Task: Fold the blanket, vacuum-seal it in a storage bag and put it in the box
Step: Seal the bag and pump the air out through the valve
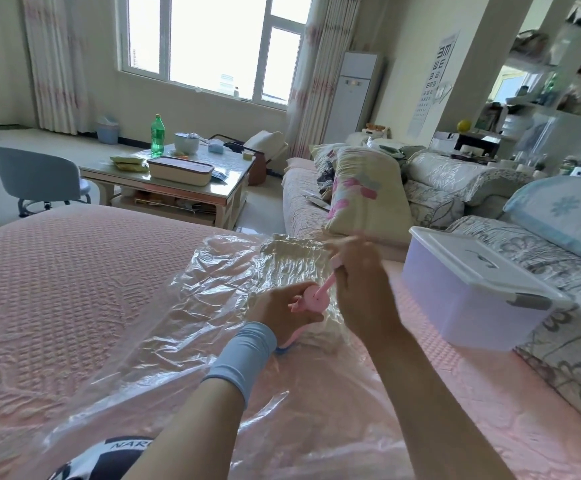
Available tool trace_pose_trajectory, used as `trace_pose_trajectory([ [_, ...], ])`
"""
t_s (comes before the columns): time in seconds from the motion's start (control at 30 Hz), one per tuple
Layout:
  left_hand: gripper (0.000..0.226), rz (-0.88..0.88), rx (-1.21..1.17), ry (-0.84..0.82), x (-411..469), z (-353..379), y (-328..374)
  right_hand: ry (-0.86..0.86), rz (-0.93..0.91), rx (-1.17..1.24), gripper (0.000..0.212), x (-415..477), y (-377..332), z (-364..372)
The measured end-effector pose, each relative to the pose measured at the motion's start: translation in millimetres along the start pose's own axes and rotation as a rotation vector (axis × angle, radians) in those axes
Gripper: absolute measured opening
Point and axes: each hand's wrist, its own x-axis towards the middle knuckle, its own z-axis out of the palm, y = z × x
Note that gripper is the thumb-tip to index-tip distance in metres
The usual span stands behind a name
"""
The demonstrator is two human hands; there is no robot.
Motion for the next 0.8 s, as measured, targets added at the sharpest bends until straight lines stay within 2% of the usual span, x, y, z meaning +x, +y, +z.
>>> trace_pose_trajectory([
  [0.07,0.051,0.007,-0.026,-0.003,-0.6,0.5,0.3,-0.239,0.030,-0.023,0.027,-15.2,5.7,16.1],
  [0.1,0.050,0.012,-0.024,0.000,-0.8,0.3,0.8,-0.297,0.042,-0.021,0.028,-19.2,7.6,19.6],
  [0.2,0.052,0.002,-0.031,0.002,-0.7,-1.2,1.1,-0.304,0.031,-0.051,0.023,-15.1,5.9,15.9],
  [0.3,0.060,-0.035,-0.039,0.006,-0.7,-3.8,1.2,-0.187,0.008,-0.071,0.017,-0.4,-2.7,-1.8],
  [0.47,0.056,-0.058,-0.031,-0.025,-1.8,-3.0,3.8,0.244,-0.107,-0.033,0.016,21.8,-12.3,-40.6],
  [0.57,0.055,-0.039,-0.034,-0.028,-2.0,-1.0,2.1,0.377,-0.153,0.020,0.022,18.2,-10.5,-29.3],
  [0.63,0.058,-0.038,-0.053,-0.018,-1.2,0.8,0.6,0.278,-0.126,0.003,0.025,8.9,-5.3,-10.7],
  [0.73,0.061,-0.033,-0.055,-0.022,-0.6,1.1,-0.9,-0.107,-0.022,0.005,0.034,-13.0,4.2,18.2],
  [0.8,0.053,-0.024,-0.038,-0.027,-2.1,0.3,0.6,-0.261,0.042,0.048,0.030,-21.3,6.0,23.5],
])
